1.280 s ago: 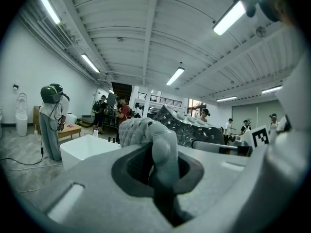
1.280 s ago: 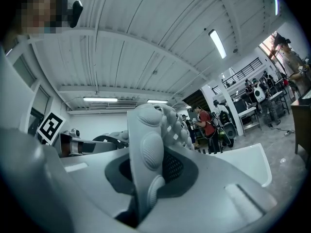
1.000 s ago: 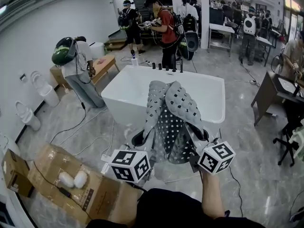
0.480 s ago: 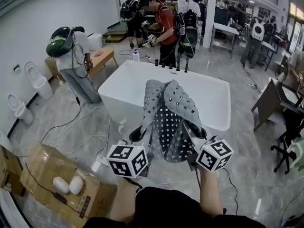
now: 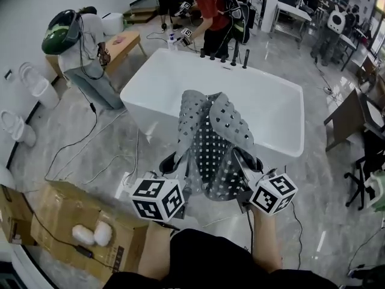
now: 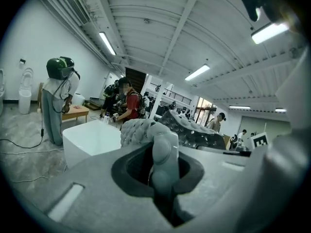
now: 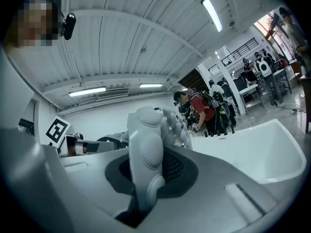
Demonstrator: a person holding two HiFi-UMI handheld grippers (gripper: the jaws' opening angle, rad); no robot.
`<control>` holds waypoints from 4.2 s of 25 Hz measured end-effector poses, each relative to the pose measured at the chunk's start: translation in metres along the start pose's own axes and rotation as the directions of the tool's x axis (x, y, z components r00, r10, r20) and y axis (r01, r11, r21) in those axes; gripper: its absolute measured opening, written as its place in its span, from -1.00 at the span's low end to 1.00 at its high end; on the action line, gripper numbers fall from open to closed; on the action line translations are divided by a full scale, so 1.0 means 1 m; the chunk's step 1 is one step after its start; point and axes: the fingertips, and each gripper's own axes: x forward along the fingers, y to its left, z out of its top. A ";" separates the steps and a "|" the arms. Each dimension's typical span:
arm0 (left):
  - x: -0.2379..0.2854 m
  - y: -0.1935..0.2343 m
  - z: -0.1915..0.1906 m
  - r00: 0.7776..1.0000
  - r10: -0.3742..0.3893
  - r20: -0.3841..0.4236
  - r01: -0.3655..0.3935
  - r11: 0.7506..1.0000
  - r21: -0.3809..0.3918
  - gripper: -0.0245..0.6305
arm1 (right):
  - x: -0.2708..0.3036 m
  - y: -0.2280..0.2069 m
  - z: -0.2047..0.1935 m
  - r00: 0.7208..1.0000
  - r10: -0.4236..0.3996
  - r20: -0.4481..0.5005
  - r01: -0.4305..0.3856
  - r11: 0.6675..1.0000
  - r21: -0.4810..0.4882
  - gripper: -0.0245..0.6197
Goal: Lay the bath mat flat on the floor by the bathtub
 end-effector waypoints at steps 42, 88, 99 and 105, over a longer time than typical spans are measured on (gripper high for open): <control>0.148 0.150 0.035 0.920 -0.317 -0.229 0.296 0.948 -0.120 -0.85 | 0.162 -0.060 -0.027 0.920 -0.376 -0.107 0.385 0.920 0.080 -0.83; 0.182 0.154 -0.199 0.778 -0.144 -0.612 0.088 0.989 -0.121 -0.85 | 0.065 -0.171 -0.264 0.833 -0.327 -0.447 0.504 0.782 0.366 -0.84; 0.214 0.180 -0.284 0.686 -0.145 -0.713 0.105 0.989 -0.101 -0.85 | 0.057 -0.211 -0.355 0.768 -0.336 -0.545 0.569 0.749 0.339 -0.84; 0.227 0.198 -0.338 0.626 -0.141 -0.767 0.121 0.989 -0.083 -0.85 | 0.054 -0.237 -0.414 0.735 -0.323 -0.596 0.591 0.736 0.330 -0.84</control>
